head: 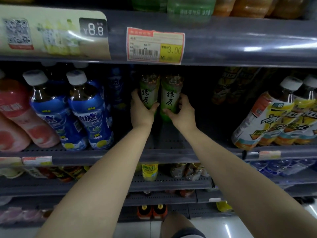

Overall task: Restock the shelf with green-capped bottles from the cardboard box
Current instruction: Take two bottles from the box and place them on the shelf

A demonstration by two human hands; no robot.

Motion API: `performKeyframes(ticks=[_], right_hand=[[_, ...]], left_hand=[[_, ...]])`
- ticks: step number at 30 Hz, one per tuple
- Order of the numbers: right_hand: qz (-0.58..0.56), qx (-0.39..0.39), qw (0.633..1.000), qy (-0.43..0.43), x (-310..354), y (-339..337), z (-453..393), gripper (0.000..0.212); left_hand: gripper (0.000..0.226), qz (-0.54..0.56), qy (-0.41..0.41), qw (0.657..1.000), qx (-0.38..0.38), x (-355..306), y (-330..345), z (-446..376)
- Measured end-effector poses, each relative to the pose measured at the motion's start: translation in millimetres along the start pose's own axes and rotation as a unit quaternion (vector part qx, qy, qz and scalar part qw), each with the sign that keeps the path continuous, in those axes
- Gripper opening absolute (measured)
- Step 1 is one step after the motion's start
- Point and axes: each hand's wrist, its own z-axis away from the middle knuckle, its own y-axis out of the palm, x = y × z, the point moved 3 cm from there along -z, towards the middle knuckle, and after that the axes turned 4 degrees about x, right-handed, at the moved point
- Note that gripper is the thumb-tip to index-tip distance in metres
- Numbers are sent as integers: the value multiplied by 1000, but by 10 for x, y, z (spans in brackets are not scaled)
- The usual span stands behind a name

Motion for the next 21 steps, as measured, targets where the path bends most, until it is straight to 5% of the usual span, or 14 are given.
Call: performKeyframes(ticks=[11, 21], right_hand=[[37, 40, 997, 45, 77, -88, 51, 82], [-28, 117, 993, -16, 858, -50, 1029, 45]], left_hand=[[74, -35, -49, 998, 25, -54, -192, 67], [36, -48, 81, 996, 7, -162, -1200, 1053]])
